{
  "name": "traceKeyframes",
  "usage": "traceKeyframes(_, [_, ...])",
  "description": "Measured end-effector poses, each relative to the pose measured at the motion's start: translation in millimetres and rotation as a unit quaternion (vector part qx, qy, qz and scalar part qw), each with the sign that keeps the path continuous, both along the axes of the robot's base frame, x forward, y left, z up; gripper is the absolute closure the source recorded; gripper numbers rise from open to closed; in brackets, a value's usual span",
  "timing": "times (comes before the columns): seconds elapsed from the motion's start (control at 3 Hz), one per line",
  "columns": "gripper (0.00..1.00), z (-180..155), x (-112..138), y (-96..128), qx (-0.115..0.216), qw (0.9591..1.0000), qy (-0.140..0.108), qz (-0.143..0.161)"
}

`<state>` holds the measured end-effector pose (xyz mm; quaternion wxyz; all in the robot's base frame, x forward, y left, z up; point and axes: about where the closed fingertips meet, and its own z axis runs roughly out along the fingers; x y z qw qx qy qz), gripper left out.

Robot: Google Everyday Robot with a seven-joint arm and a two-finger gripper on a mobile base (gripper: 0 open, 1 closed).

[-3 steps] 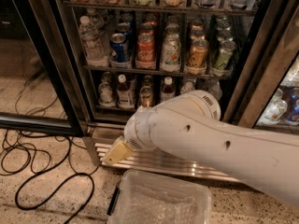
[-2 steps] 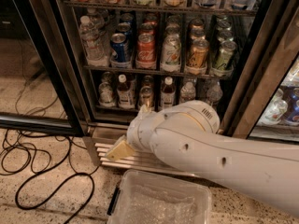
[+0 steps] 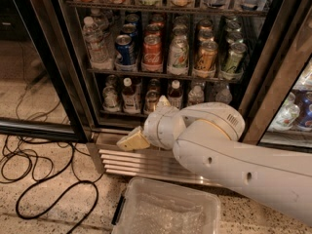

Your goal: Pick water bottle from middle shelf of fridge

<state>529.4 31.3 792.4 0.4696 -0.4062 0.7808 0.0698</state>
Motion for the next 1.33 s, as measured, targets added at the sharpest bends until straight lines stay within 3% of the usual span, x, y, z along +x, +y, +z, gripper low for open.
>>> traceKeyframes(0.33, [0.0,12,19,6,0.012,0.9995,-0.027,0.012])
traceKeyframes(0.67, [0.0,35,85,5,-0.007,0.9971,-0.074,0.017])
traceKeyframes(1.0, [0.0,38,86,6,-0.012,0.9965,-0.08,0.02])
traceKeyframes(1.33, [0.0,47,93,30,0.022,0.9945,-0.094,0.04])
